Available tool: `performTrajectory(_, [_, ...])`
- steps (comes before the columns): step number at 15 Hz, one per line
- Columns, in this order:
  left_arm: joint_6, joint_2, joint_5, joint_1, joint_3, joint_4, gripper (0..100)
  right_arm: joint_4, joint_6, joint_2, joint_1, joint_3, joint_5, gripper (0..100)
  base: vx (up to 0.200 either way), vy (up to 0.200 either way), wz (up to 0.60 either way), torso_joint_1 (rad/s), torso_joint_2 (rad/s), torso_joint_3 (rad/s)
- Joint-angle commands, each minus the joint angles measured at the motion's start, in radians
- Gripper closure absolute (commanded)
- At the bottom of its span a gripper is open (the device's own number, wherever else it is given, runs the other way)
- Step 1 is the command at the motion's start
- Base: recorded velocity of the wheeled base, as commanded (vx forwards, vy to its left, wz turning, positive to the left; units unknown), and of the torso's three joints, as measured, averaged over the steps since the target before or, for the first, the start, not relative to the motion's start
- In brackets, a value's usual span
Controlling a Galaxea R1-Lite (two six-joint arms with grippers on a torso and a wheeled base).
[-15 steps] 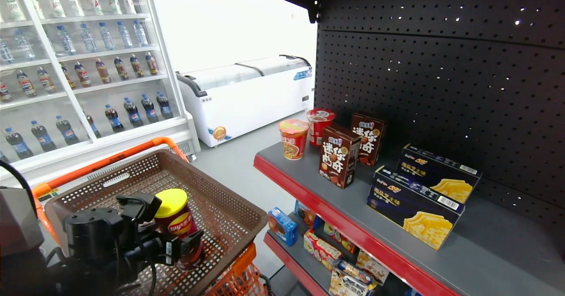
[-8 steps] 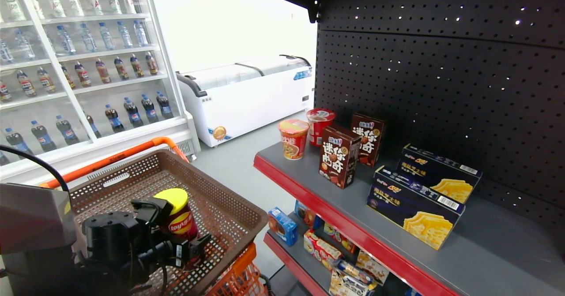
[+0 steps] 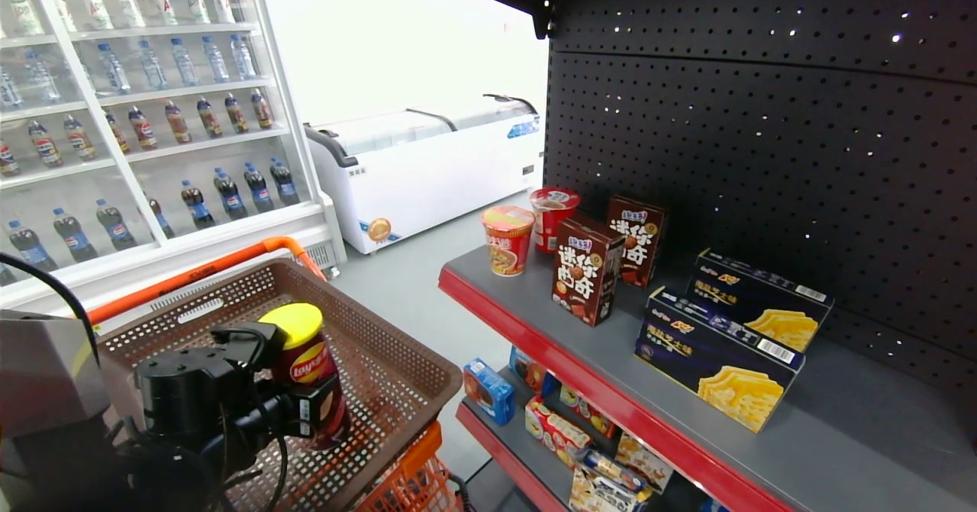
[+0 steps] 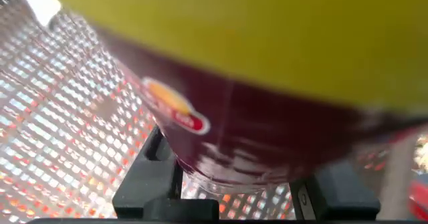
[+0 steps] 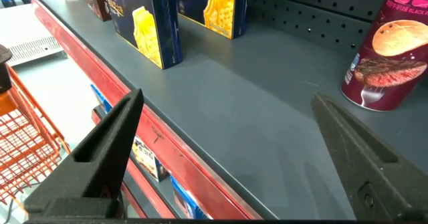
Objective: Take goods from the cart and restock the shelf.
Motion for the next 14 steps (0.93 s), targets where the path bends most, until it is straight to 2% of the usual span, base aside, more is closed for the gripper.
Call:
performTrajectory(1, [-0.006, -0.206, 0.019, 0.023, -0.011, 0.148, 100, 0.000, -0.001, 0.000, 0.000, 0.000, 0.000, 0, 0.000, 0.000, 0.00, 0.000, 0.00, 0.000])
performTrajectory(2, [-0.009, -0.297, 0.013, 0.025, -0.035, 0.266, 100, 0.000, -0.001, 0.000, 0.000, 0.000, 0.000, 0, 0.000, 0.000, 0.00, 0.000, 0.00, 0.000])
performTrajectory(3, [-0.011, -0.348, 0.016, 0.025, -0.058, 0.340, 100, 0.000, -0.001, 0.000, 0.000, 0.000, 0.000, 0, 0.000, 0.000, 0.00, 0.000, 0.00, 0.000])
performTrajectory(4, [-0.013, -0.457, 0.023, 0.025, -0.101, 0.501, 100, 0.000, -0.001, 0.000, 0.000, 0.000, 0.000, 0, 0.000, 0.000, 0.00, 0.000, 0.00, 0.000])
performTrajectory(5, [-0.013, -0.507, 0.023, 0.025, -0.116, 0.567, 100, 0.000, -0.001, 0.000, 0.000, 0.000, 0.000, 0, 0.000, 0.000, 0.00, 0.000, 0.00, 0.000])
performTrajectory(6, [-0.013, -0.607, 0.021, 0.025, -0.138, 0.709, 100, 0.000, -0.001, 0.000, 0.000, 0.000, 0.000, 0, 0.000, 0.000, 0.00, 0.000, 0.00, 0.000])
performTrajectory(7, [-0.014, -0.668, 0.019, 0.025, -0.142, 0.792, 100, 0.000, -0.002, 0.000, 0.000, 0.000, 0.000, 0, 0.000, 0.000, 0.00, 0.000, 0.00, 0.000])
performTrajectory(8, [-0.014, -0.668, 0.019, 0.025, -0.142, 0.792, 100, 0.000, -0.002, 0.000, 0.000, 0.000, 0.000, 0, 0.000, 0.000, 0.00, 0.000, 0.00, 0.000])
performTrajectory(9, [-0.026, -0.796, -0.031, 0.034, -0.124, 0.915, 100, 0.000, -0.001, 0.000, 0.000, 0.000, 0.000, 0, 0.000, 0.000, 0.00, 0.000, 0.00, 0.000])
performTrajectory(10, [-0.032, -0.898, -0.096, 0.035, -0.096, 0.993, 100, 0.000, -0.001, 0.000, 0.000, 0.000, 0.002, 0, 0.000, 0.000, 0.00, 0.000, 0.00, 0.000])
performTrajectory(12, [-0.062, -1.013, -0.109, 0.040, -0.070, 1.076, 100, 0.000, -0.001, 0.000, 0.000, 0.000, 0.000, 0, 0.000, 0.000, 0.00, 0.000, 0.00, 0.000])
performTrajectory(13, [-0.051, -1.046, -0.109, 0.040, -0.029, 1.076, 100, 0.000, -0.001, 0.000, 0.000, 0.000, 0.000, 0, 0.000, 0.000, 0.00, 0.000, 0.00, 0.000])
performTrajectory(14, [-0.026, -1.087, -0.106, 0.040, 0.026, 1.050, 100, 0.000, -0.001, 0.000, 0.000, 0.000, 0.000, 0, 0.000, 0.000, 0.00, 0.000, 0.00, 0.000])
